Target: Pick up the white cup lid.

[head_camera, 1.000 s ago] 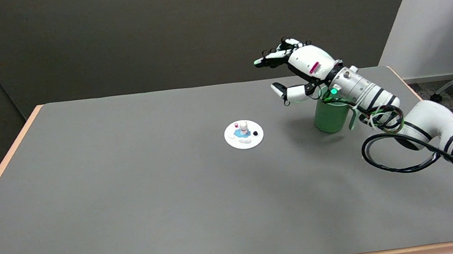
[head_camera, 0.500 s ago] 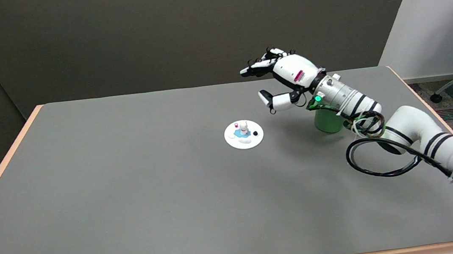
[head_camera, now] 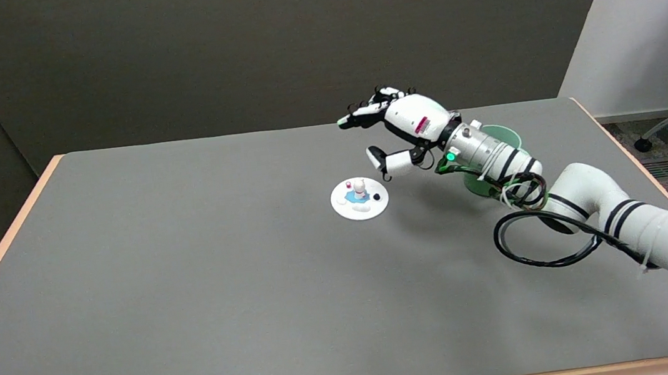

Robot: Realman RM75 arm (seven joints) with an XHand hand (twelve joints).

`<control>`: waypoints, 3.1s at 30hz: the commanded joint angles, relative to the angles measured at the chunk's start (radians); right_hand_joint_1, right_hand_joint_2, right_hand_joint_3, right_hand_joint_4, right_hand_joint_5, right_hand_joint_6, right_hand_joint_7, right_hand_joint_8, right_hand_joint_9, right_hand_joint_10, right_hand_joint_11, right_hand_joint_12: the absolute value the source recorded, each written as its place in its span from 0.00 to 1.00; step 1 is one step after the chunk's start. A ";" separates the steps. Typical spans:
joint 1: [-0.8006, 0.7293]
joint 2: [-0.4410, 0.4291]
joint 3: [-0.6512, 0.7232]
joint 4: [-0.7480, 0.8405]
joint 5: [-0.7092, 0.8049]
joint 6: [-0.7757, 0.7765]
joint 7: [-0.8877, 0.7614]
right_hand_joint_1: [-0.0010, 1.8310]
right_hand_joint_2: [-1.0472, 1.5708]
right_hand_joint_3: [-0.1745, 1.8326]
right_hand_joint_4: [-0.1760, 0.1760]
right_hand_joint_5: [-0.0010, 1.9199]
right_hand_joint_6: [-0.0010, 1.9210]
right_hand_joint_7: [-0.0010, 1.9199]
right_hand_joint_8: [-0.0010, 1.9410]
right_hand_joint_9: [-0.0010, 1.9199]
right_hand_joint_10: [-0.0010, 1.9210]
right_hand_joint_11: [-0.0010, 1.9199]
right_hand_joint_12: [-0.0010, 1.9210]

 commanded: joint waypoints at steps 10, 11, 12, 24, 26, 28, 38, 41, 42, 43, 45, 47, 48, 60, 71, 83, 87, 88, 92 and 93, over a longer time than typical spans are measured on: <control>0.050 -0.090 -0.066 0.143 -0.029 0.024 -0.023 0.39 0.72 0.53 0.70 0.28 0.10 0.27 0.09 0.32 0.11 0.09 0.48; 0.049 -0.090 -0.067 0.145 -0.029 0.028 -0.023 0.39 0.72 0.54 0.69 0.27 0.10 0.25 0.08 0.31 0.11 0.09 0.48; 0.048 -0.091 -0.068 0.148 -0.029 0.033 -0.023 0.39 0.71 0.54 0.68 0.27 0.10 0.25 0.08 0.31 0.11 0.09 0.48; 0.039 -0.089 -0.068 0.157 -0.067 0.044 -0.024 0.41 0.68 0.61 0.67 0.25 0.11 0.21 0.07 0.29 0.10 0.10 0.43; 0.036 -0.089 -0.067 0.157 -0.067 0.044 -0.024 0.41 0.68 0.61 0.67 0.25 0.11 0.21 0.07 0.29 0.10 0.10 0.43; 0.035 -0.088 -0.067 0.160 -0.062 0.044 -0.024 0.41 0.68 0.61 0.67 0.25 0.11 0.21 0.07 0.29 0.10 0.10 0.43; 0.033 -0.104 -0.068 0.187 -0.058 0.047 -0.024 0.41 0.72 0.53 0.66 0.25 0.10 0.27 0.09 0.30 0.10 0.09 0.44; 0.032 -0.111 -0.068 0.192 -0.054 0.047 -0.024 0.40 0.72 0.53 0.66 0.25 0.10 0.27 0.09 0.30 0.10 0.09 0.44; 0.031 -0.113 -0.068 0.193 -0.054 0.047 -0.024 0.40 0.72 0.53 0.66 0.25 0.10 0.27 0.09 0.30 0.10 0.09 0.44; 0.029 -0.114 -0.068 0.194 -0.054 0.047 -0.024 0.40 0.73 0.53 0.66 0.25 0.10 0.27 0.09 0.30 0.10 0.09 0.44; 0.028 -0.116 -0.068 0.194 -0.054 0.047 -0.024 0.40 0.73 0.53 0.66 0.25 0.10 0.27 0.09 0.30 0.10 0.09 0.44; 0.027 -0.119 -0.068 0.194 -0.054 0.047 -0.024 0.40 0.73 0.53 0.66 0.25 0.10 0.28 0.09 0.30 0.10 0.09 0.44; 0.025 -0.119 -0.068 0.194 -0.054 0.047 -0.024 0.40 0.73 0.53 0.66 0.25 0.10 0.28 0.09 0.30 0.10 0.09 0.44; 0.021 -0.123 -0.075 0.194 -0.053 0.048 -0.024 0.40 0.73 0.52 0.66 0.26 0.10 0.28 0.09 0.31 0.10 0.09 0.44; 0.016 -0.125 -0.075 0.196 -0.047 0.058 -0.024 0.40 0.73 0.51 0.67 0.26 0.10 0.29 0.09 0.31 0.10 0.09 0.44; 0.013 -0.125 -0.075 0.197 -0.042 0.060 -0.024 0.41 0.75 0.46 0.73 0.30 0.10 0.34 0.10 0.32 0.10 0.10 0.43; 0.011 -0.125 -0.075 0.197 -0.042 0.060 -0.024 0.41 0.75 0.46 0.73 0.30 0.10 0.35 0.11 0.33 0.11 0.10 0.43; 0.011 -0.125 -0.075 0.197 -0.042 0.060 -0.024 0.41 0.76 0.46 0.73 0.30 0.10 0.35 0.10 0.33 0.11 0.10 0.43; 0.009 -0.125 -0.075 0.197 -0.042 0.060 -0.024 0.42 0.72 0.51 0.77 0.35 0.12 0.37 0.12 0.33 0.15 0.11 0.40; 0.009 -0.125 -0.075 0.197 -0.042 0.060 -0.024 0.42 0.72 0.51 0.76 0.36 0.13 0.36 0.15 0.32 0.17 0.11 0.40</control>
